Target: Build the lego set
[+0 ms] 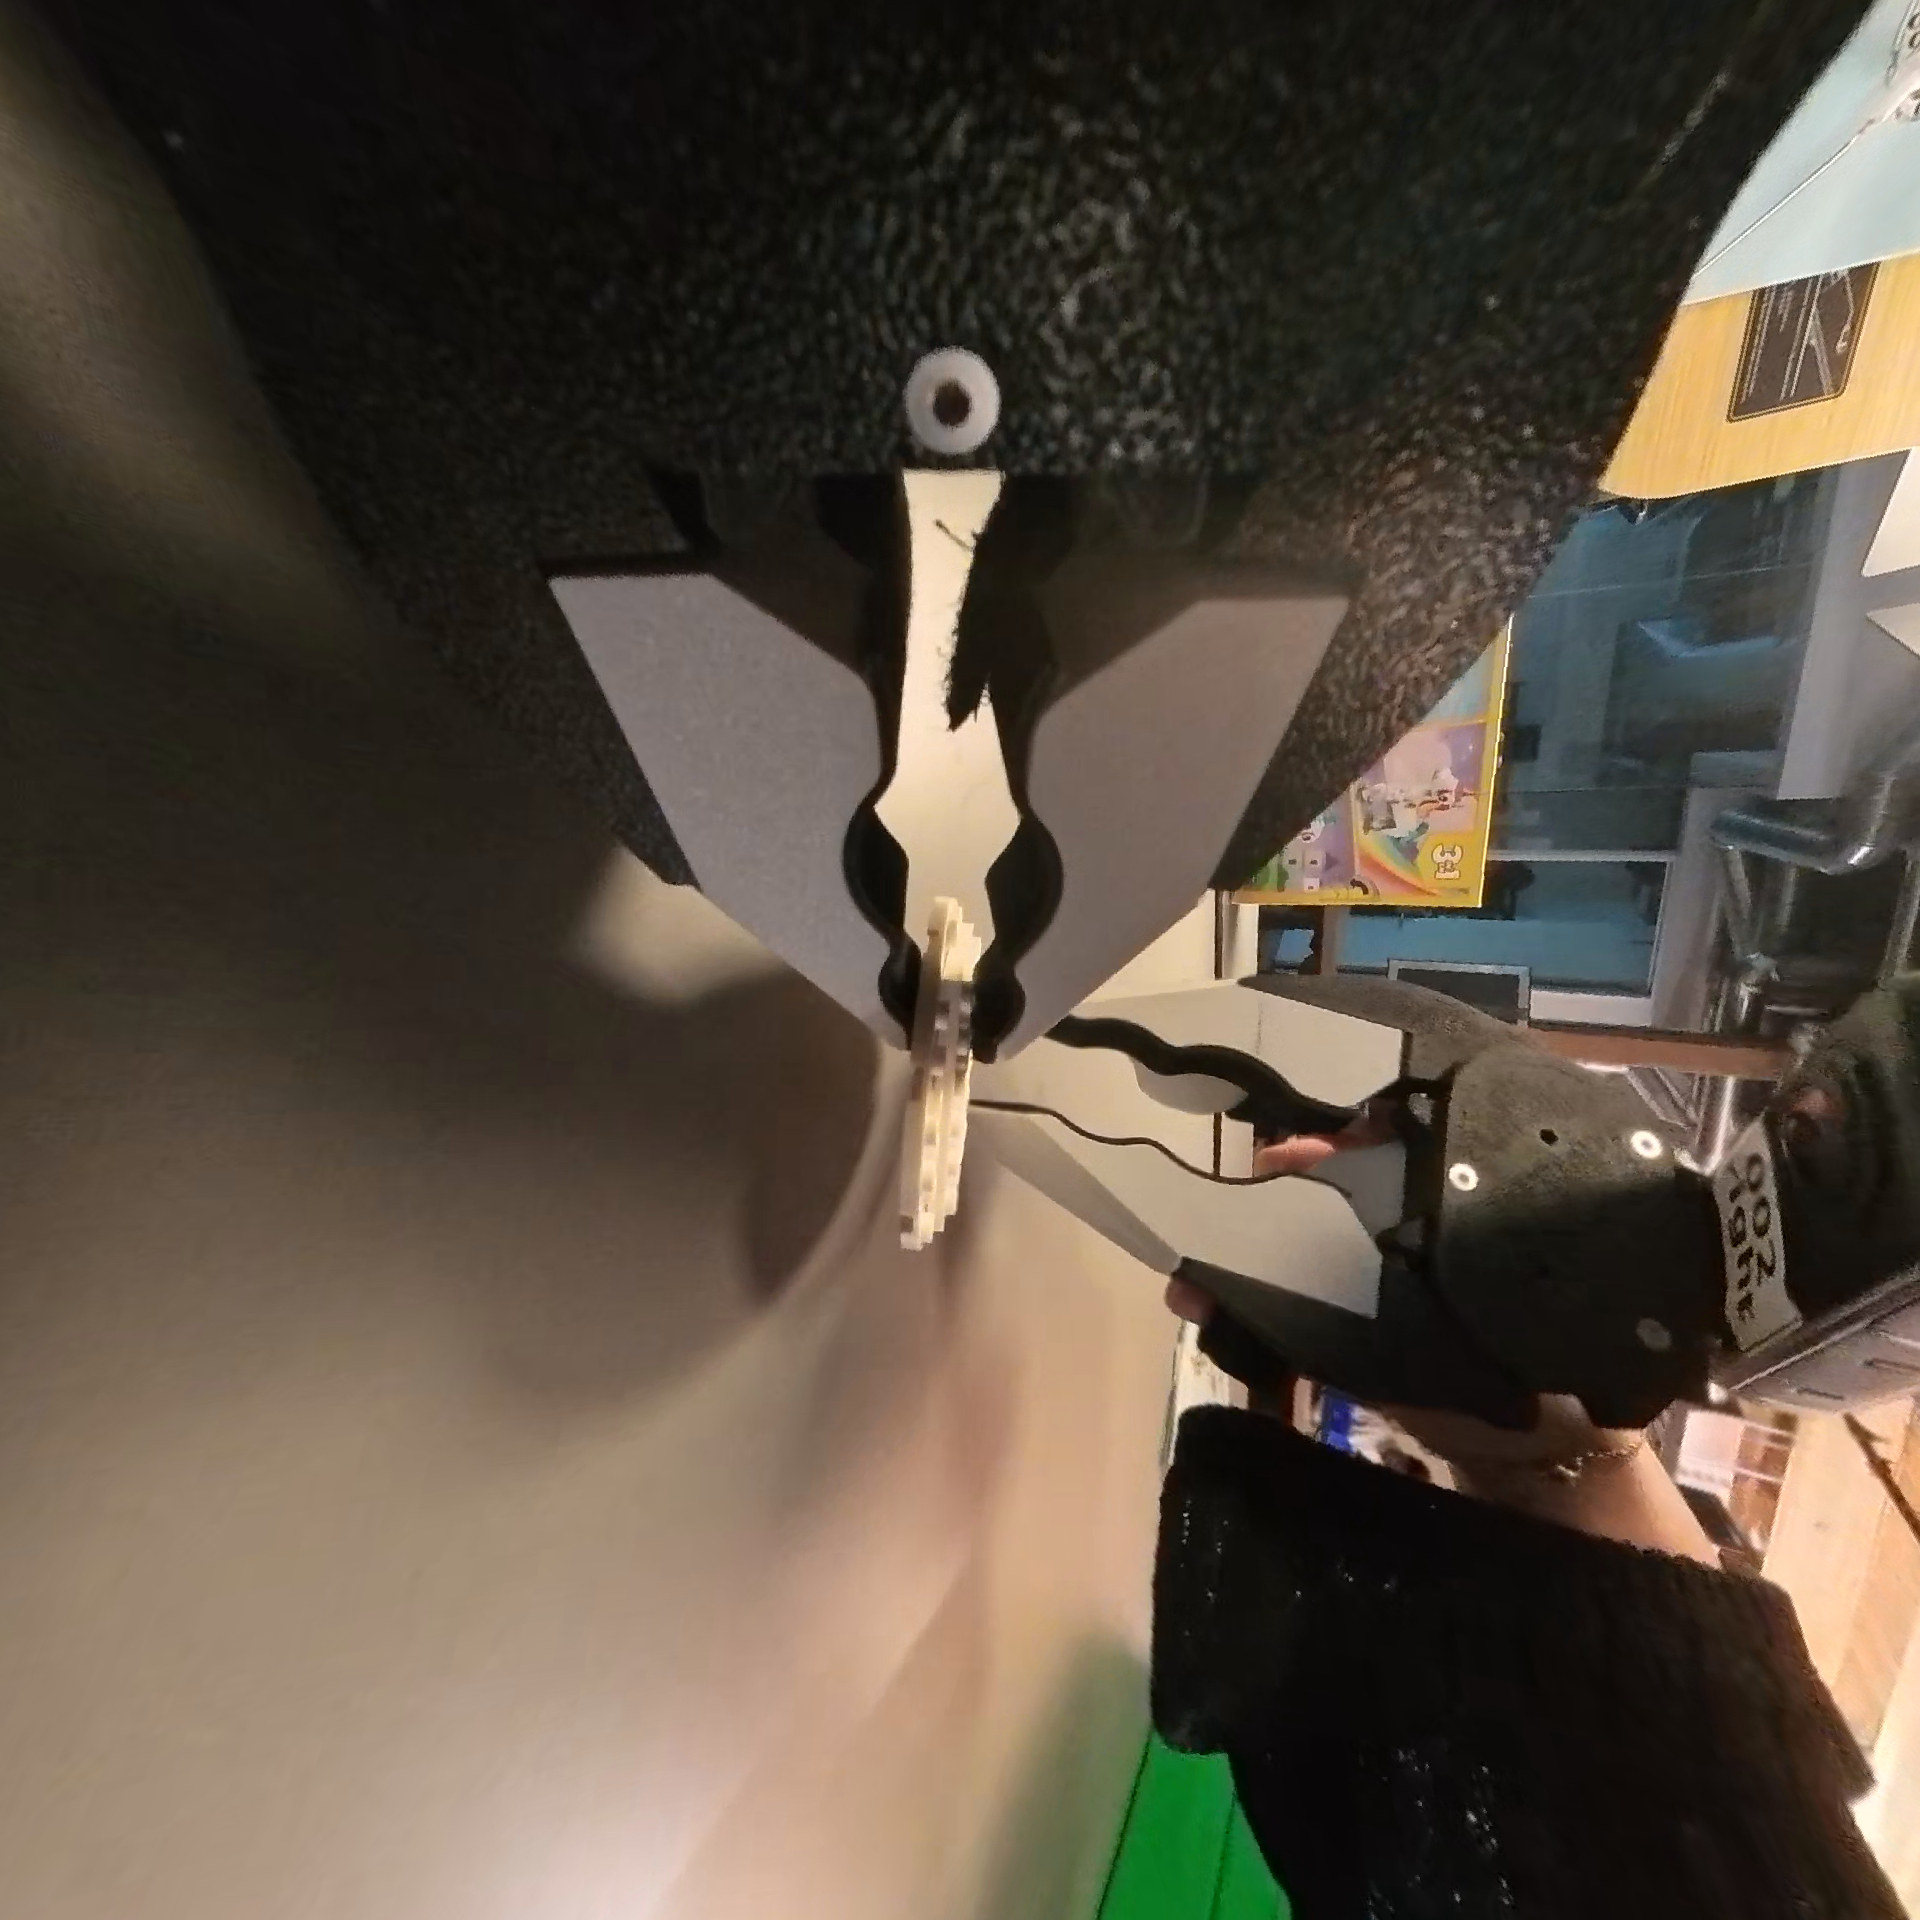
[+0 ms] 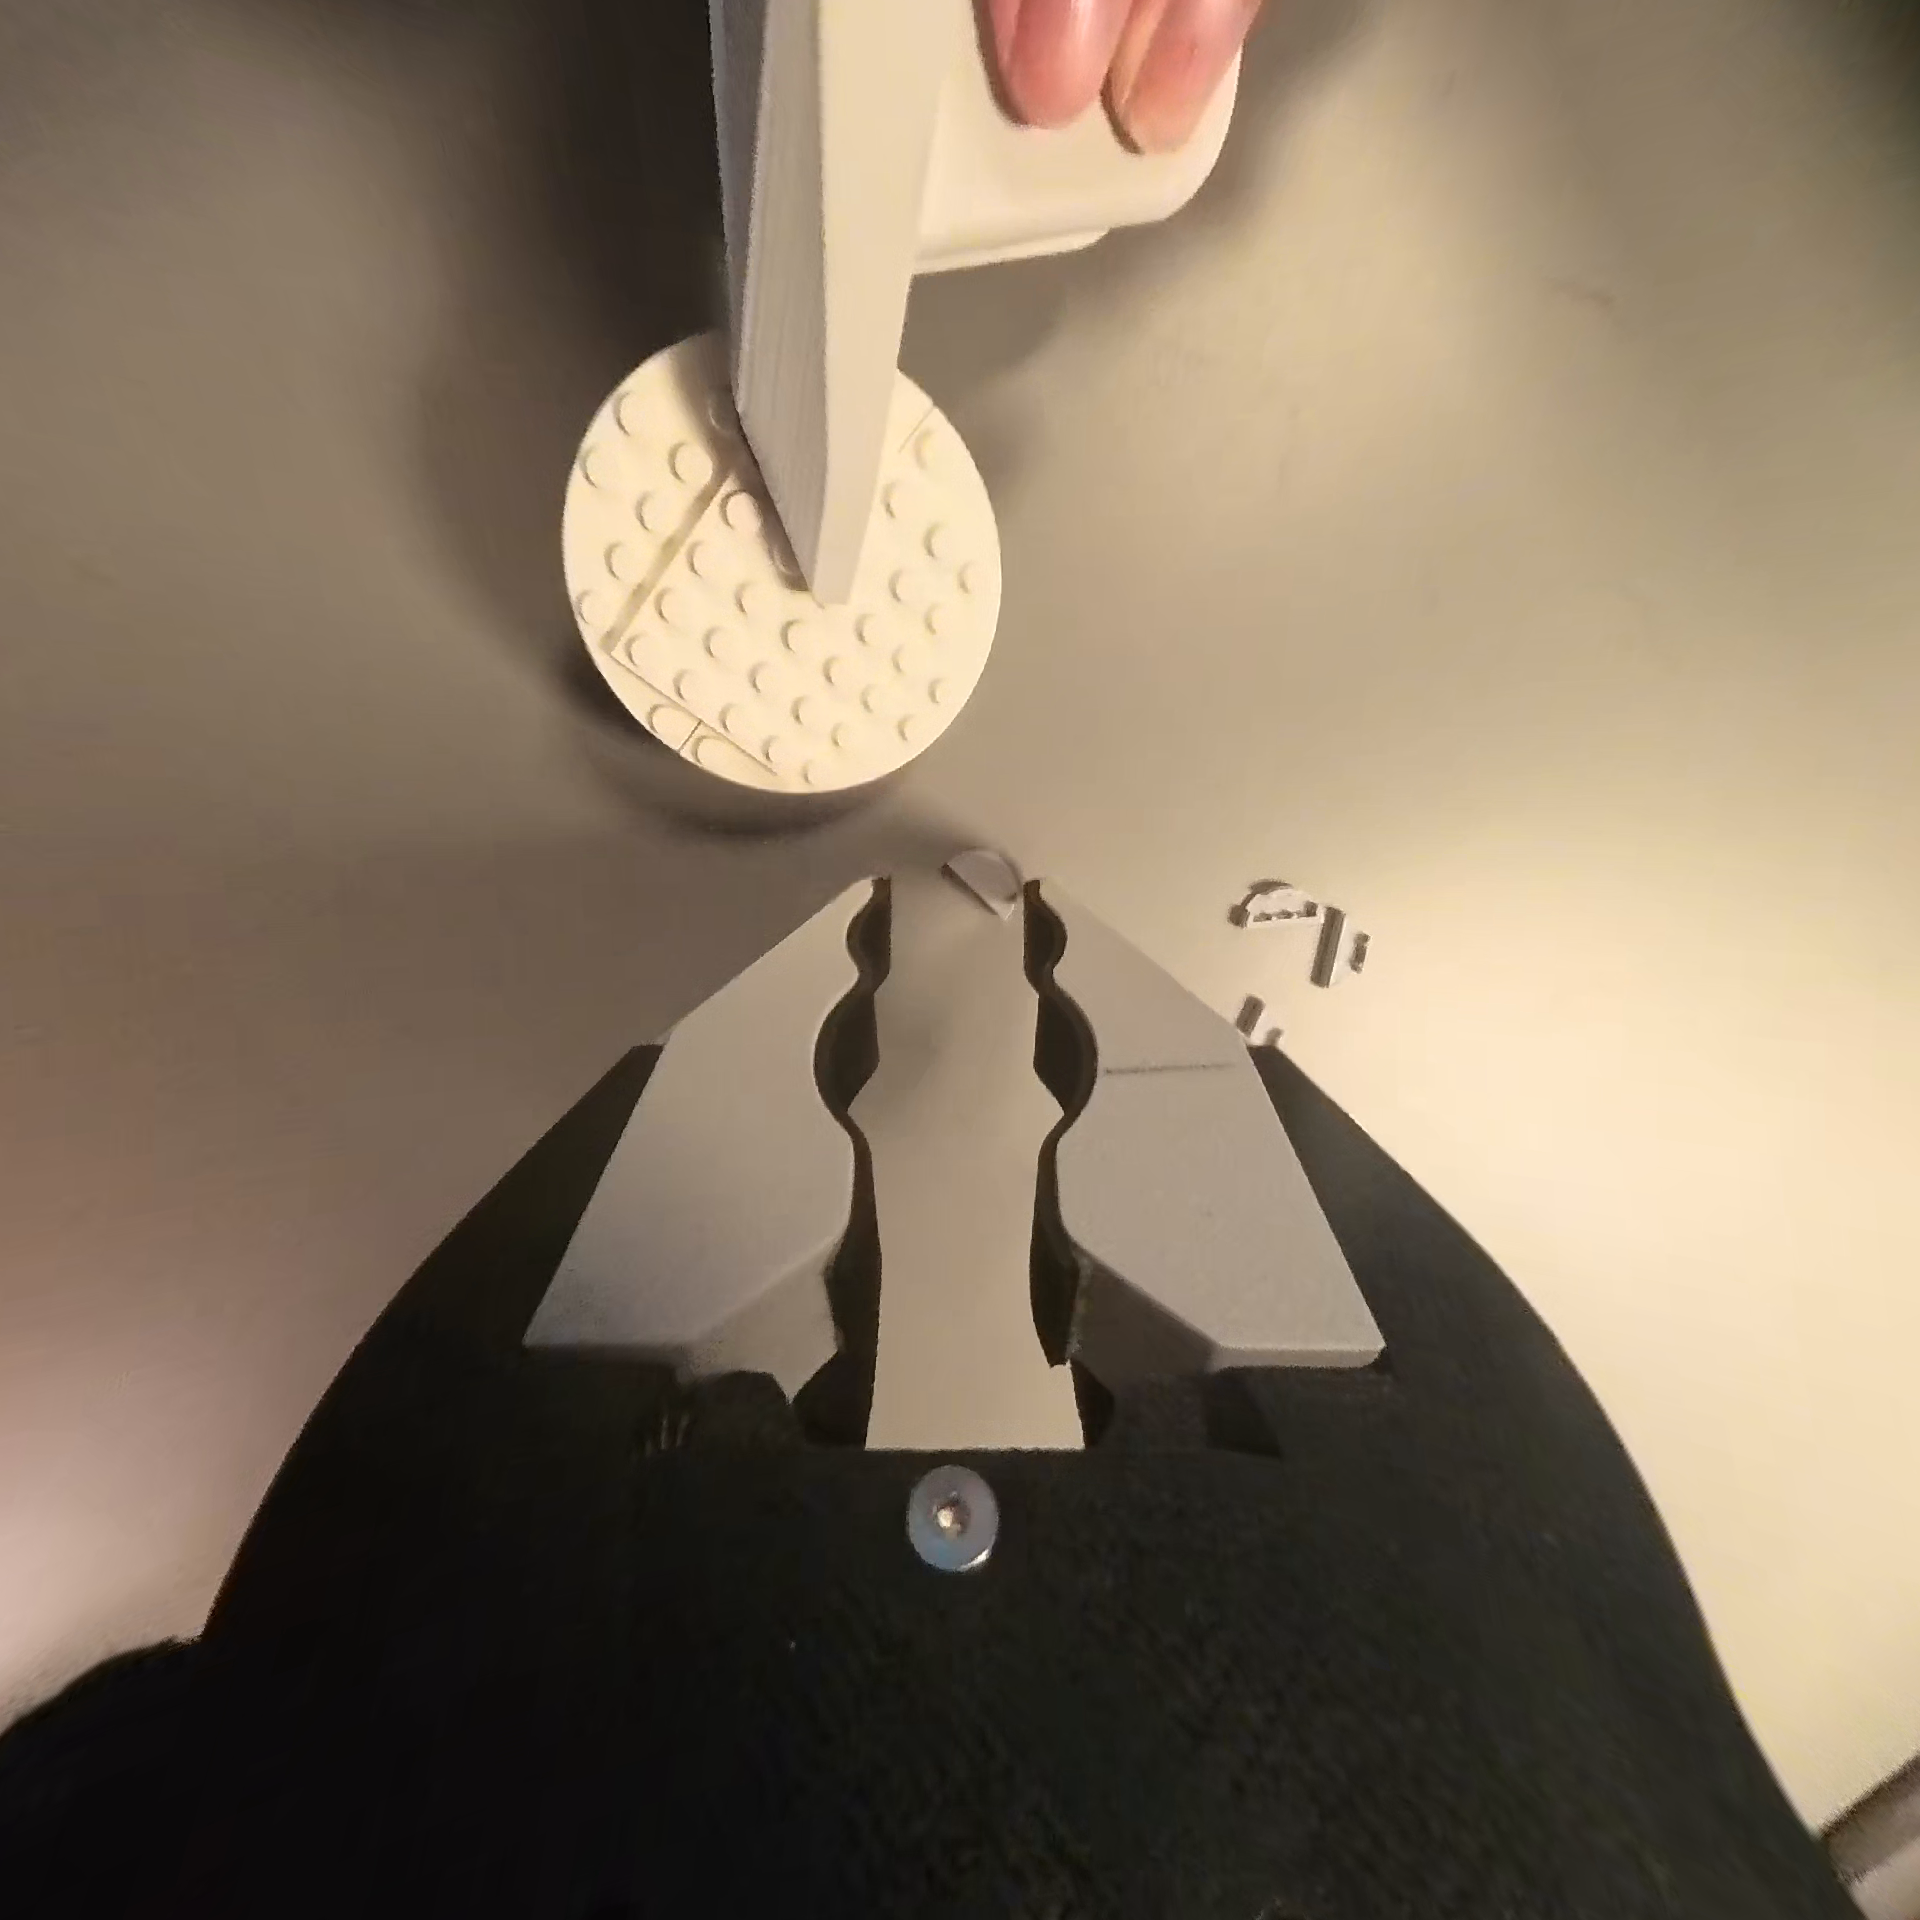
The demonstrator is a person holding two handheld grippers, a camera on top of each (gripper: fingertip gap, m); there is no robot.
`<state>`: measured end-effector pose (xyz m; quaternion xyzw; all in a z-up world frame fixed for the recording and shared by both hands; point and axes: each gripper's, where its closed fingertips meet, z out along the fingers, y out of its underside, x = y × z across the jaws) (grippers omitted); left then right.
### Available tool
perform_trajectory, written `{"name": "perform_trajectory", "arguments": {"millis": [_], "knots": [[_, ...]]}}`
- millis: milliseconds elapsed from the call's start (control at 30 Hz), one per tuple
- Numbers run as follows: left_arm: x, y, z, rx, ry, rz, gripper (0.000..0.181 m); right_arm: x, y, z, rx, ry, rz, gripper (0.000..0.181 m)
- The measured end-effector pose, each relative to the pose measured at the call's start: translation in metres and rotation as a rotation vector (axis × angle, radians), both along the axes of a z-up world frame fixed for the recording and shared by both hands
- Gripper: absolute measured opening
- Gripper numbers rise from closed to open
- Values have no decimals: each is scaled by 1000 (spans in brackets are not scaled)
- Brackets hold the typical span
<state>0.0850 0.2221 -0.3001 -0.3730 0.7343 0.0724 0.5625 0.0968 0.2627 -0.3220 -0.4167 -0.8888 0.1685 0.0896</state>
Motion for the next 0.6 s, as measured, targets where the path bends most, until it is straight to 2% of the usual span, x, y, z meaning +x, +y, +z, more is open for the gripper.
{"name": "perform_trajectory", "arguments": {"millis": [233, 300, 433, 600], "knots": [[2, 0, -2, 1, 11, -5, 7, 17, -13, 3, -131, -66, -81, 19], [2, 0, -2, 0, 9, -5, 7, 16, -15, 7, -161, -31, -125, 17], [3, 0, -2, 0, 11, -6, 7, 0, -7, 15, -143, 142, -178, 26], [3, 1, -4, -1, 19, -6, 7, 0, -6, 3, -200, 104, -219, 34]]}}
